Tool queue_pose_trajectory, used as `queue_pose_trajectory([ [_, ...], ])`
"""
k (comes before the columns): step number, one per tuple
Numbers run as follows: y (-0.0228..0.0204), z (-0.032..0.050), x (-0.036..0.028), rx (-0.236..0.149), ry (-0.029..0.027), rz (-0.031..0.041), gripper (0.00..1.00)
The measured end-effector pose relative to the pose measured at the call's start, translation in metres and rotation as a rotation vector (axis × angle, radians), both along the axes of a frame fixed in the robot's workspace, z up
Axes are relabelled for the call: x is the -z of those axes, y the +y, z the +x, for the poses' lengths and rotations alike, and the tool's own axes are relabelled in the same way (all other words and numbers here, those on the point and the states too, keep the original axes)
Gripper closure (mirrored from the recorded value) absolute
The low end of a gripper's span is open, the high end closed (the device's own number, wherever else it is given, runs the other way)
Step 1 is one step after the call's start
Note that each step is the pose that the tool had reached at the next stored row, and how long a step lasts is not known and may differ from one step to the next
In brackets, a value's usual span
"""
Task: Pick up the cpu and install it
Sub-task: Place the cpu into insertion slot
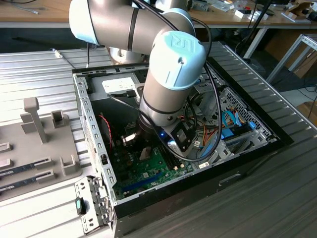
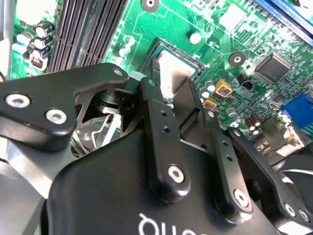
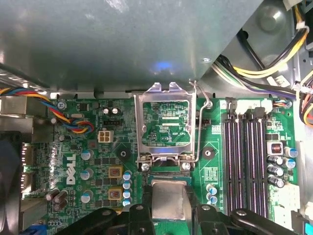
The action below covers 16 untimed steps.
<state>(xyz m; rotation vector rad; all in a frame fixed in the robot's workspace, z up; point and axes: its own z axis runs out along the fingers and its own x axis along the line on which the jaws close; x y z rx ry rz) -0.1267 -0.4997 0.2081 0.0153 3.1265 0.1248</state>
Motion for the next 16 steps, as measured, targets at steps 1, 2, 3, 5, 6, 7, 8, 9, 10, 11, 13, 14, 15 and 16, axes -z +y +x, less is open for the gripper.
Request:
queue_pose_trajectory([
  [1, 0.0, 0.0, 0.0, 0.0, 0.0, 0.0001, 0.62],
  [2, 0.0, 0.0, 0.0001, 0.002, 0.0, -0.0003, 0.62],
  [3, -0.0001, 0.0002, 0.0001, 0.005, 0.0, -0.0033, 0.62],
  [5, 0.0, 0.0003, 0.0001, 0.021, -0.0001, -0.014, 0.62],
  [6, 0.0, 0.0003, 0.0, 0.03, 0.0001, -0.0189, 0.62],
  [7, -0.0001, 0.0005, 0.0001, 0.042, 0.0001, -0.0242, 0.62],
  [8, -0.0001, 0.0005, 0.0001, 0.049, 0.0001, -0.026, 0.62],
  [9, 0.0003, 0.0005, 0.0, 0.053, 0.0002, -0.0265, 0.62],
  [10, 0.0007, 0.0004, -0.0001, 0.053, 0.0003, -0.0267, 0.62],
  [11, 0.0014, 0.0003, 0.0, 0.053, 0.0002, -0.0267, 0.62],
  [13, 0.003, 0.0002, 0.0, 0.054, 0.0002, -0.0266, 0.62],
  [14, 0.0033, 0.0003, 0.0001, 0.054, 0.0001, -0.0264, 0.62],
  [15, 0.0033, 0.0003, 0.0001, 0.053, 0.0001, -0.0265, 0.62],
  [16, 0.0033, 0.0002, 0.0001, 0.053, 0.0001, -0.0265, 0.62],
])
